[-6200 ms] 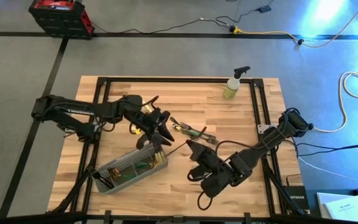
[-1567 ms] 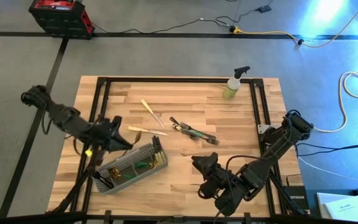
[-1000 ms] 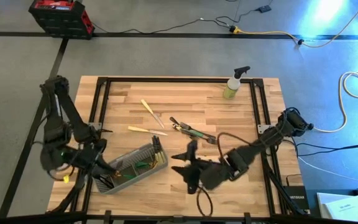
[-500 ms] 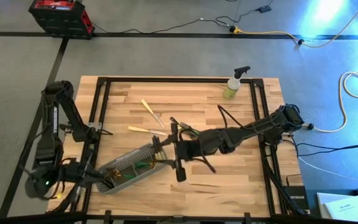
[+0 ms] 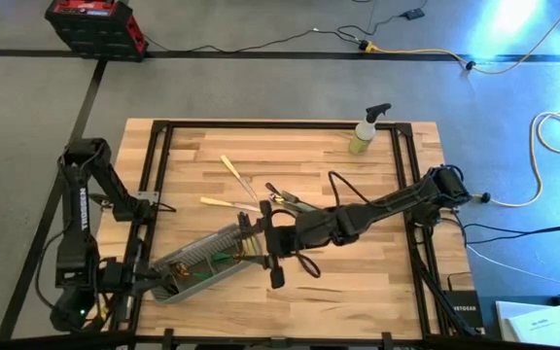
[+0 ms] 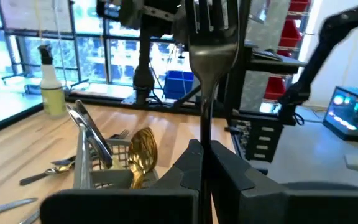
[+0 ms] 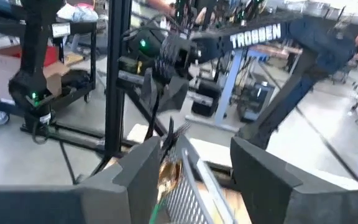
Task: Sort silverware
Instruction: Put the fork into the silverware tray
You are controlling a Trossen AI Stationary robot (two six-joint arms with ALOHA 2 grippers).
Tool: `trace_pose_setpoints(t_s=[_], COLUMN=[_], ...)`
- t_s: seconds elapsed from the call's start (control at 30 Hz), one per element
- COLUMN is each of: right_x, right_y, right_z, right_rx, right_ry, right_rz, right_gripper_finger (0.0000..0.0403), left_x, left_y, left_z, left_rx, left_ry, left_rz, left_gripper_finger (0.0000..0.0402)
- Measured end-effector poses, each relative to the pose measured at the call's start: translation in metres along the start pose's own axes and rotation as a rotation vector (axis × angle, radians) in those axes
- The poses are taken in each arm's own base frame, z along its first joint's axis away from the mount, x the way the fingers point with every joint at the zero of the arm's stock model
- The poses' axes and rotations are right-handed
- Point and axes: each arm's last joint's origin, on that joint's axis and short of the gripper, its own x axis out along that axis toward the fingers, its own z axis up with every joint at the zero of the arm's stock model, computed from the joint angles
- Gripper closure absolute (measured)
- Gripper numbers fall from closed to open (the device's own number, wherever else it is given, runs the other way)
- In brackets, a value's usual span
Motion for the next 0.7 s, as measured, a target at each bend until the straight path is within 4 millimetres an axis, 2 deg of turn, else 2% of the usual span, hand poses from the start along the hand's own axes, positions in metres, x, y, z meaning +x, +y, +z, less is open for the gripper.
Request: trace_pose_setpoints(t_s=[0.43, 0.7], right_x=[-0.004, -0.004], right_y=[0.026, 0.024], right_z=[-0.004, -0.005], right_rx=[-0.004, -0.009], right_ry=[0.056, 0.064], right_rz=[0.075, 0.072], right_gripper_finger=[0.0224, 0.0224], left_x=[-0.008, -0.013], left_y=[0.014, 0.026], left_z=[-0.009, -0.011], left_rx=[0.05, 0.046], left_ry=[0.028, 0.056], left_rz=[-0.044, -0.071], left_gripper_finger=[0.0401, 0.0401])
